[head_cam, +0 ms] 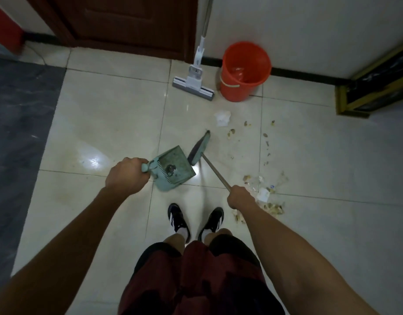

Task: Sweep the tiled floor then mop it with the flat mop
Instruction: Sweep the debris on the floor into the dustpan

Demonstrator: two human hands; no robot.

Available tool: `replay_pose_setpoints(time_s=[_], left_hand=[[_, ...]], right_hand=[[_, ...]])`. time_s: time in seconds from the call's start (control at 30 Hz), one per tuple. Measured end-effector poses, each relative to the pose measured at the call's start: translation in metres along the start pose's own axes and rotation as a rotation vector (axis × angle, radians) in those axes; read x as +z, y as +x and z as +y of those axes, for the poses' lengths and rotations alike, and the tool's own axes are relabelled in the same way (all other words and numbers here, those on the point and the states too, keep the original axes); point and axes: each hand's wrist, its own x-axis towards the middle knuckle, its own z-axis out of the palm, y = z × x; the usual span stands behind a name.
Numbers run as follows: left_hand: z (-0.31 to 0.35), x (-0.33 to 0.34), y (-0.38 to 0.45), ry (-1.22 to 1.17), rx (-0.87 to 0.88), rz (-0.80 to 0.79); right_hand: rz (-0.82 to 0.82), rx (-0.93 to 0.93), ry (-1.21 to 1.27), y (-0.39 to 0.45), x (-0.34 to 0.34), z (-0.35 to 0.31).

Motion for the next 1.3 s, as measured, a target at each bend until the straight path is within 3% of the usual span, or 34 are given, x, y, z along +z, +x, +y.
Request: replay_pose_setpoints(time_s=[0.73,1.0,1.3], left_hand=[[0.182,0.096,-0.085,0.243,0.337,-0.014],[0.199,0.097,-0.096,0.232,0.355,0.013],[0.157,0.062,-0.066,0.148,0.289,0.022]], right_hand=[[0.134,0.246,0.274,-0.103,0.102,0.247],[0.165,0.242,0.321,-0.106,0.088,0.242],[0.204,0.16,0.245,-0.08,0.05,0.178]])
